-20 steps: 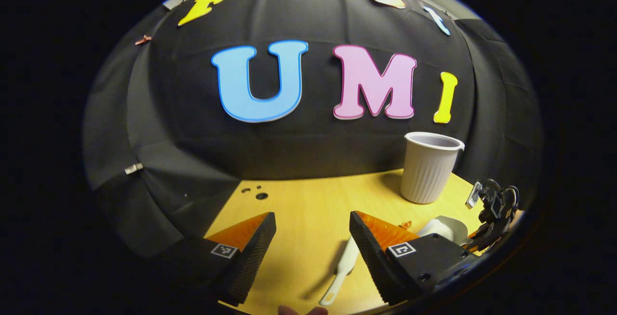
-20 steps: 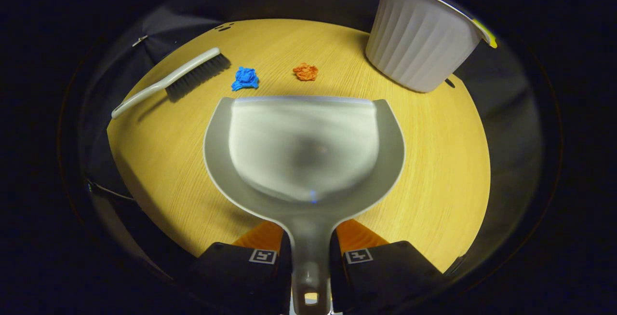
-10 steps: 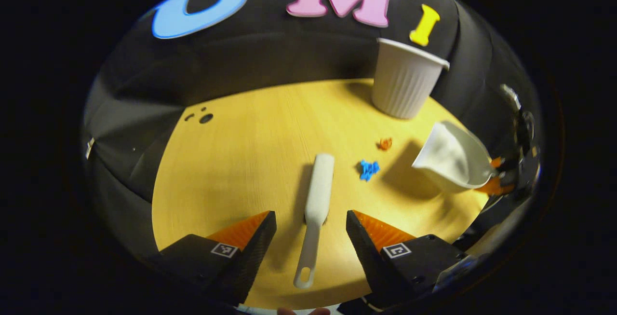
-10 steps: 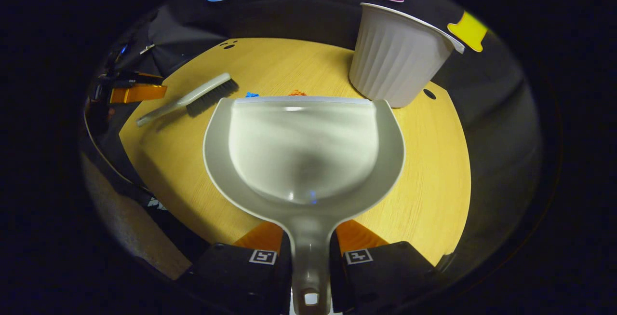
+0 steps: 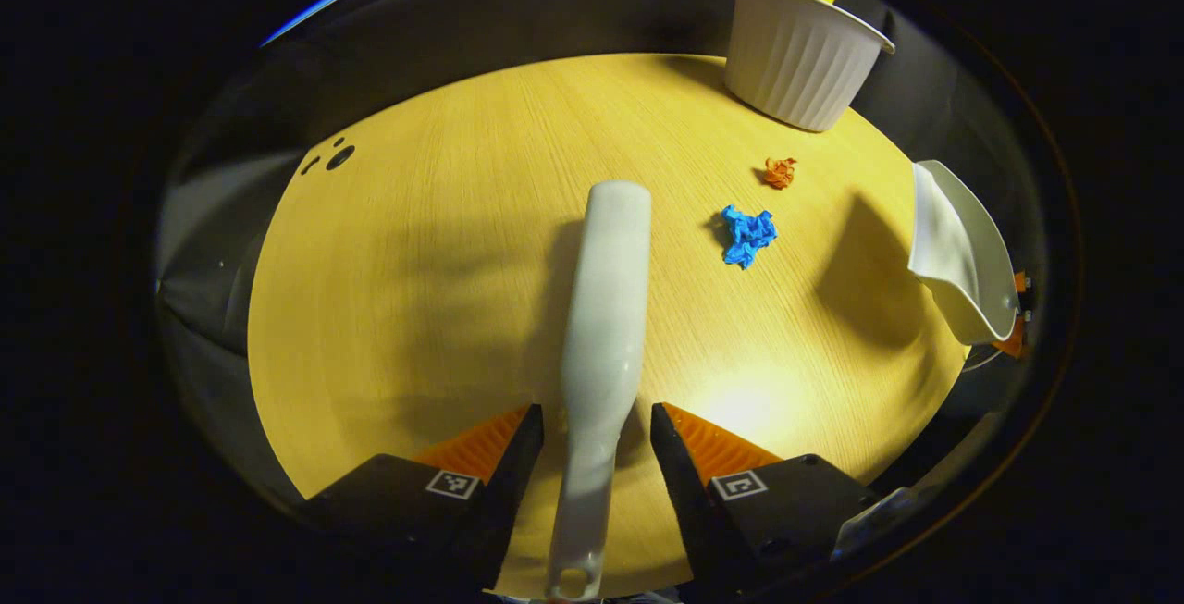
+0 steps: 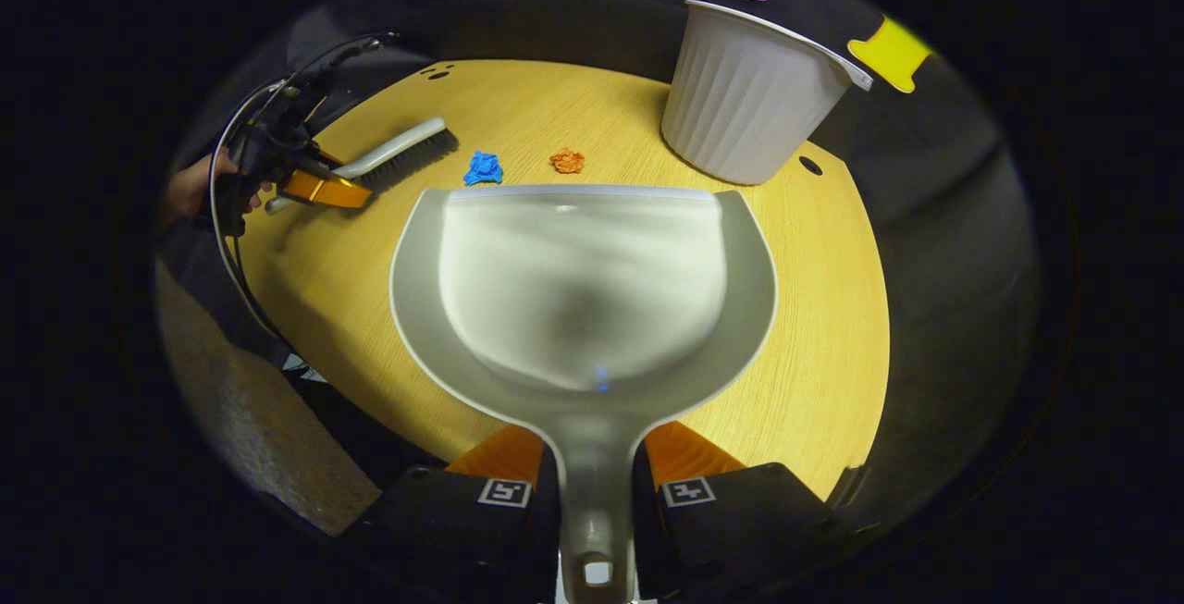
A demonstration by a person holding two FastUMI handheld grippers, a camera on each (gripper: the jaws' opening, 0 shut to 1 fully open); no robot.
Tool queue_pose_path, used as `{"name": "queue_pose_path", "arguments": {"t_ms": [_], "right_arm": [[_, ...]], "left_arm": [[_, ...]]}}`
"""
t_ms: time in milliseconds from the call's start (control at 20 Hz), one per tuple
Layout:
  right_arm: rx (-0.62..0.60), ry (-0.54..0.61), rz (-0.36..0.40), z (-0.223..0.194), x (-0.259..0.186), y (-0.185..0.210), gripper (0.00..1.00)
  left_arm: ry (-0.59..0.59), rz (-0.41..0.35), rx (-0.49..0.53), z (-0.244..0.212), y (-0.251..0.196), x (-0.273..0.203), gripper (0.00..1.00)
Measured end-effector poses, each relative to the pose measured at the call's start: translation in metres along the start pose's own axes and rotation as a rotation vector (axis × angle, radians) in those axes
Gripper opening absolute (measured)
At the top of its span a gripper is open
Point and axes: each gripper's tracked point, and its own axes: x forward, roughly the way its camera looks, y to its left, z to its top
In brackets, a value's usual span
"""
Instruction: Pick up the small broom and dustpan from the desktop, sweep the trash into the dustpan with the broom, and then empty the trash into the garbage bin.
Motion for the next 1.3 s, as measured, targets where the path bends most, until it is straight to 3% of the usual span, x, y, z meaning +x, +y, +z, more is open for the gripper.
{"name": "queue_pose_path", "arguments": {"t_ms": [100,200,250,350,550,800,850,1050,1300], "right_arm": [[-0.005,0.006,-0.004,-0.001,0.001,0.001,0.36],[-0.002,0.008,0.004,0.001,0.0,0.002,0.4],[-0.002,0.01,0.009,0.001,0.001,0.004,0.36],[-0.015,0.025,0.022,0.002,0.001,0.006,0.36],[-0.076,0.102,0.065,0.001,0.008,0.008,0.36],[-0.161,0.186,0.105,0.014,0.026,0.008,0.33],[-0.182,0.195,0.104,0.017,0.03,0.006,0.36],[-0.234,0.224,0.105,0.022,0.042,0.003,0.33],[-0.275,0.231,0.11,0.022,0.05,-0.001,0.36]], "left_arm": [[0.022,0.0,-0.008,-0.003,-0.001,0.005,0.69],[0.021,0.021,-0.009,-0.001,0.004,0.008,0.51],[0.019,0.021,-0.008,-0.001,0.004,0.01,0.41],[0.019,0.014,0.002,0.0,0.004,0.008,0.3],[-0.056,-0.005,0.047,0.026,-0.002,-0.003,0.24],[-0.099,-0.021,0.136,0.075,-0.02,0.001,0.24],[-0.103,-0.014,0.164,0.084,-0.022,0.006,0.24],[-0.059,-0.009,0.233,0.103,-0.039,0.031,0.24],[-0.015,-0.087,0.306,0.104,-0.08,0.052,0.24]]}}
